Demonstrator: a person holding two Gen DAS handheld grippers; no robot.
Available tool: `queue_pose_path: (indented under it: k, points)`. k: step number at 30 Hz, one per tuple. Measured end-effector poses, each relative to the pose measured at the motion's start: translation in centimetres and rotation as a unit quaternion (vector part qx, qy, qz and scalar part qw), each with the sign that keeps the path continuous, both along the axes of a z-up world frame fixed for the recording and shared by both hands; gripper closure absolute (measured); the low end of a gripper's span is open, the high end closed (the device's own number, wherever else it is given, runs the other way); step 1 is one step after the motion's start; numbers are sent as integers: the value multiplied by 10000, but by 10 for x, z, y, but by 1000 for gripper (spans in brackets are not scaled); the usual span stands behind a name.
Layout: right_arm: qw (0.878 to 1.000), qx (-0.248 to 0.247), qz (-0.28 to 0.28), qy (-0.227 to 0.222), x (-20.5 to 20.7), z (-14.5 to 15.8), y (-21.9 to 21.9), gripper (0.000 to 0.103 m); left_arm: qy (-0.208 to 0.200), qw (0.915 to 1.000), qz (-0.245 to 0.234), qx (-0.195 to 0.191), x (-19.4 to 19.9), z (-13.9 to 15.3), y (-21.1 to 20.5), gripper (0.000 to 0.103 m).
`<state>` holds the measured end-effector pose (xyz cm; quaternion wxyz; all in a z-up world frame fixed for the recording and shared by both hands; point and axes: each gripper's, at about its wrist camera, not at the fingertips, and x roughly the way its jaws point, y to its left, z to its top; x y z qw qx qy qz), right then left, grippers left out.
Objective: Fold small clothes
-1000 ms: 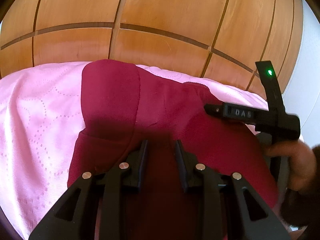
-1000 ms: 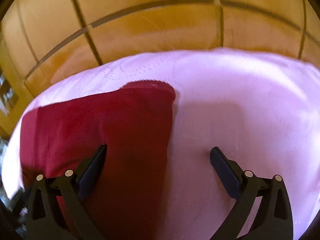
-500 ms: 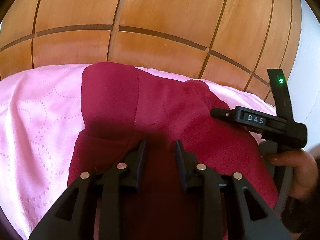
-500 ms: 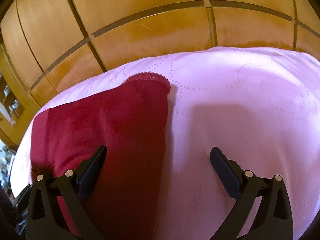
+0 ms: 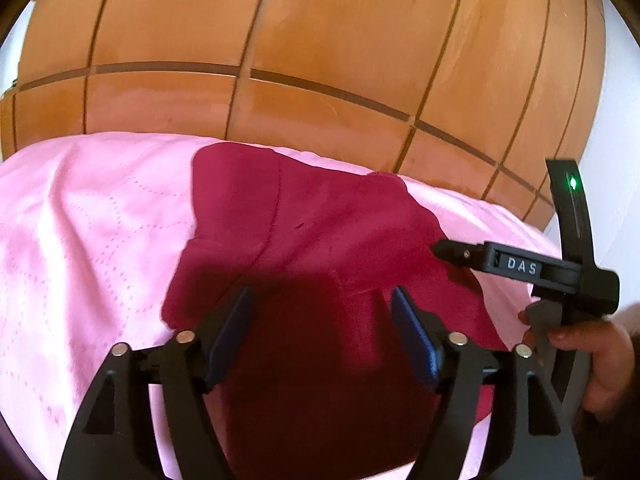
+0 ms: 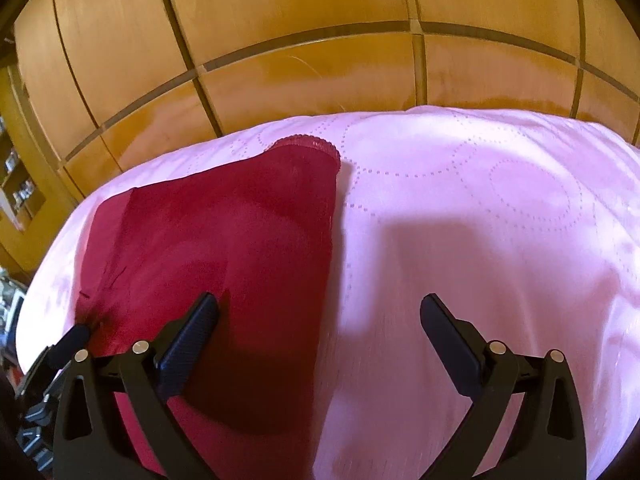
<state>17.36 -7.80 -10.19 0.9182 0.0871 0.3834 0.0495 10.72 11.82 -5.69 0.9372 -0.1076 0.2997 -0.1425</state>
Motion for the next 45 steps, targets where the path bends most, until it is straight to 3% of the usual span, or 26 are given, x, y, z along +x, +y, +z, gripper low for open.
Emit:
queue_pose_path:
  k: [8,13,18,23,25,29,33,39,43,45]
  points:
    - [9998,152,-32,101,-10,0,2,3,50,9996,132,-259,-11,4,15,28]
    - [9997,211,15,109,-18,2,2,3,62,9983,348,-458,-14,8,25,21]
    - [9984,522,80,207,-28,-2,-2,3,524,9933,652,-802,-3,-7,46,21]
    - [9938,932,303,534,-38,-18,-4,3,1098,9833,601,-1318,3,-31,58,21]
    - [9905,1137,399,667,-41,-27,-4,3,1126,9845,492,-1248,1,-35,54,21]
    - [9899,1226,582,400,-56,-33,-4,3,1083,9896,259,-915,-3,-37,42,21]
    - [9886,1345,647,175,-63,-37,-6,3,1115,9876,166,-1095,0,-36,43,19]
    - [9860,1510,713,-27,-64,-39,-9,3,1330,9780,82,-1607,14,-38,52,16]
    - [9828,1641,841,-34,-63,-39,-11,3,1436,9790,-38,-1449,26,-39,47,16]
    - [9733,2091,950,-21,-60,-38,-18,3,1504,9783,-102,-1421,33,-40,45,16]
